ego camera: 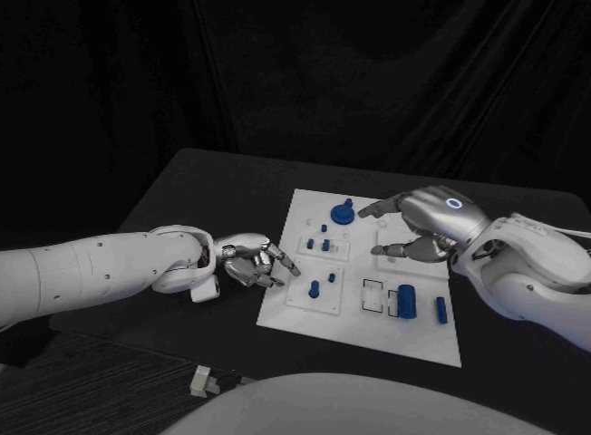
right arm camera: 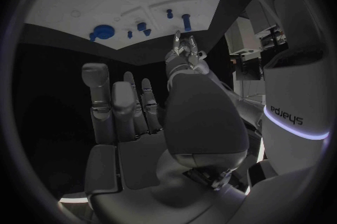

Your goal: Assemble the parts on the task board

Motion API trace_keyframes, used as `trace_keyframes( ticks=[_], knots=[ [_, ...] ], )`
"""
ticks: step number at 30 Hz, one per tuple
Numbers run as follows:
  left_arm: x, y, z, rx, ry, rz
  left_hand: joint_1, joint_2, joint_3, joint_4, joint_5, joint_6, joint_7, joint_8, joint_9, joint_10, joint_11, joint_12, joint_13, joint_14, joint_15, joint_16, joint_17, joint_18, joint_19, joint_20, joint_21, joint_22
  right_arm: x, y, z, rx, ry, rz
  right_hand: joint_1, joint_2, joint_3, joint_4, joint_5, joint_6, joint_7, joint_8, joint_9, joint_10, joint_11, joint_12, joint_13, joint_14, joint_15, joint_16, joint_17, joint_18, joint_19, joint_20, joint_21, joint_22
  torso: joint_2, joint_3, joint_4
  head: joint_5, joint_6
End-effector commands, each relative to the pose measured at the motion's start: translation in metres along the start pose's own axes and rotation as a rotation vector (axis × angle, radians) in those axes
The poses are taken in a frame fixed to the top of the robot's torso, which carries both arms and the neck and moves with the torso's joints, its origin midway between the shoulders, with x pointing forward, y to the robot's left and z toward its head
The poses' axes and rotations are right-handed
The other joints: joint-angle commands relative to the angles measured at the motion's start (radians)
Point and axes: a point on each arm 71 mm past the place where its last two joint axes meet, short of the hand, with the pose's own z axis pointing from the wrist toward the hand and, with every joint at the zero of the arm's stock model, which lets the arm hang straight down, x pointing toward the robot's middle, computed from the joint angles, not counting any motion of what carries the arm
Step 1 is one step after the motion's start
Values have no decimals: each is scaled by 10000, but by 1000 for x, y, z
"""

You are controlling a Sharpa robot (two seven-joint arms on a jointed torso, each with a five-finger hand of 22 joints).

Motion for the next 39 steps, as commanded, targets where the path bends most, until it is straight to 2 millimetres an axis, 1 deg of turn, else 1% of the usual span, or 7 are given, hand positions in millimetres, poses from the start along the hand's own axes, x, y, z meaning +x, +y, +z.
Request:
trace_keyframes(
  ticks=[1, 2, 3, 4, 7, 15, 39],
  knots=[
    [-1, -1, 0, 195, -210, 48, -60, -10, 53, -6, 56, -86, -10, -20, -16, 97, 13, -36, 1904, 1037, 67, 26, 2635, 119, -44, -16, -53, 1657, -5, -18, -8, 1503, 322, 1645, -110, 451, 35, -109, 61, 1208, 491, 551, 240, 1749, -597, 2344, 1361, -1293, -414, -1333, -1603, 191, -598, -218, -1056, 486, 4, -1, 2, -81, 2],
    [-2, -1, 0, 217, -241, 63, -59, -9, 54, -7, 57, -86, -11, -20, -16, 103, 12, -33, 1908, 1037, 67, 26, 2635, 116, -32, -16, -44, 1661, -4, -24, -10, 1867, 670, 1746, -178, 364, -69, -125, -8, 1794, 736, 837, 370, 2234, -758, 3236, 1925, -1508, -419, -1454, -1721, 175, -508, -346, -791, 574, -2, -3, -6, -74, 2],
    [-2, -1, 0, 240, -271, 78, -59, -9, 54, -7, 57, -86, -11, -20, -16, 103, 12, -33, 1908, 1037, 67, 26, 2635, 116, -32, -16, -44, 1661, -2, -30, -13, 2340, 1171, 1873, -389, 411, -174, -109, 9, 2205, 702, 939, 458, 2418, -1070, 5859, 4253, -330, -544, 321, 462, 38, 134, -593, 675, 984, 1, -4, -7, -86, 2],
    [-2, -1, 0, 259, -295, 91, -59, -9, 54, -7, 57, -86, -11, -20, -16, 103, 12, -33, 1908, 1037, 67, 26, 2635, 116, -32, -16, -44, 1661, 1, -36, -16, 2815, 1735, 1977, -1205, 647, -334, 16, -1, 3053, 755, 1338, 680, 4354, -999, 9847, 9580, 1859, -597, 3010, 4585, -511, 1304, -585, 3598, 1555, -1, -4, -9, -102, 2],
    [-2, -2, 0, 299, -328, 108, -59, -9, 54, -7, 57, -86, -11, -20, -16, 103, 12, -33, 1908, 1037, 67, 26, 2635, 116, -32, -16, -44, 1661, 11, -49, -24, 4092, 3409, 1996, -3196, 927, -392, -58, 117, 3523, 494, 1301, 870, 6750, -1120, 12824, 14625, 2217, -728, 3402, 5255, -869, 2122, -718, 6065, 2022, 8, 0, -6, -214, 2],
    [-2, -3, 2, 373, -315, 116, -54, 2, 70, -13, 67, -62, -8, -5, -8, 104, 8, -32, 1908, 1037, 63, 26, 2635, 117, -29, -17, -41, 1662, 28, -66, -34, 6007, 5739, 1454, -5285, 1235, -329, 50, -31, 5407, -54, 1537, 1296, 6750, -1632, 12824, 14625, 2217, -1253, 3402, 5255, -1140, 2669, -1118, 7581, 2375, 19, 1, 10, -332, 2],
    [1, -5, 1, 419, -178, 43, -61, 16, 92, -12, 81, -9, 6, 26, 6, 107, 11, -31, 1909, 1037, 60, 26, 2635, 117, -26, -18, -38, 1664, 66, -58, -27, 6716, 7138, 1423, -5500, 1206, -211, 23, -168, 6177, -376, 1786, 1954, 6750, -1936, 12824, 14625, 2217, -1545, 3402, 5255, -1232, 2856, -1406, 7967, 2492, 12, 0, 6, -376, 2]
  ],
)
